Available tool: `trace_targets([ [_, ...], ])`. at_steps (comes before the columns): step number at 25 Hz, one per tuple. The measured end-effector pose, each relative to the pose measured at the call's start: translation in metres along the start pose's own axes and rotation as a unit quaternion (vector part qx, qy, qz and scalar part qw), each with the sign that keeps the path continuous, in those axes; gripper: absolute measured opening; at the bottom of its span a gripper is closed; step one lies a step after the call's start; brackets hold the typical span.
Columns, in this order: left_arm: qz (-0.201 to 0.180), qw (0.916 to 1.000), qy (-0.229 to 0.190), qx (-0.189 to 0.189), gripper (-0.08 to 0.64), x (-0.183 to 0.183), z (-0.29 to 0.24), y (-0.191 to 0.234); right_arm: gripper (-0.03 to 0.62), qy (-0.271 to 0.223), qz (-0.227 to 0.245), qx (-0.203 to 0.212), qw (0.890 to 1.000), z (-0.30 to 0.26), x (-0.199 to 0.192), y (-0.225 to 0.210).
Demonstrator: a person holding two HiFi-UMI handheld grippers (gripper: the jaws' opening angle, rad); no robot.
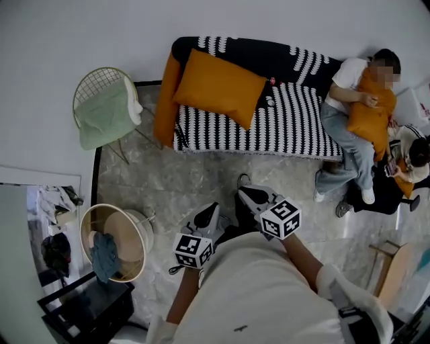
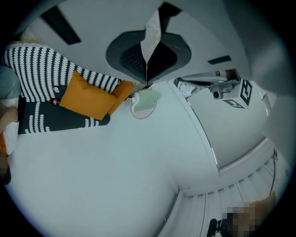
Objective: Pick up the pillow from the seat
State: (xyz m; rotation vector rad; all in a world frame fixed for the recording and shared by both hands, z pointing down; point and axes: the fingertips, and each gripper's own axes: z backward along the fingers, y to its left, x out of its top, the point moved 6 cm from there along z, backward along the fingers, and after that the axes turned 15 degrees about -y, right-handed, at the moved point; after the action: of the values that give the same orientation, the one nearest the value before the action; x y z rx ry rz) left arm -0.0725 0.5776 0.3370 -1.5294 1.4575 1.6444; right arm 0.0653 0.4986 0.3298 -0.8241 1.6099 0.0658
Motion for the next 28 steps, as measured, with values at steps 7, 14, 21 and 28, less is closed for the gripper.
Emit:
trace_targets([
  [7, -0.027, 0.9994, 0.020, -0.010, 0.011, 0.027, -0.064, 0.009, 0.009, -0.033, -0.004, 0.011, 0.999, -0.029, 0.049, -0.053],
  [14, -0.035, 0.9991, 0.019, -0.010, 0.011, 0.056, -0.136, 0.014, 0.009, -0.051, -0.018, 0.022, 0.998, -0.052, 0.087, -0.110],
  [21, -0.041, 0.9988, 0.025, 0.007, 0.011, 0.065, -0.188, 0.015, 0.009, -0.051, -0.036, 0.032, 0.998, -0.064, 0.105, -0.157],
  [28, -0.043, 0.9985, 0.028, 0.016, 0.011, 0.075, -0.228, 0.009, 0.009, -0.055, -0.058, 0.023, 0.997, -0.060, 0.114, -0.196],
])
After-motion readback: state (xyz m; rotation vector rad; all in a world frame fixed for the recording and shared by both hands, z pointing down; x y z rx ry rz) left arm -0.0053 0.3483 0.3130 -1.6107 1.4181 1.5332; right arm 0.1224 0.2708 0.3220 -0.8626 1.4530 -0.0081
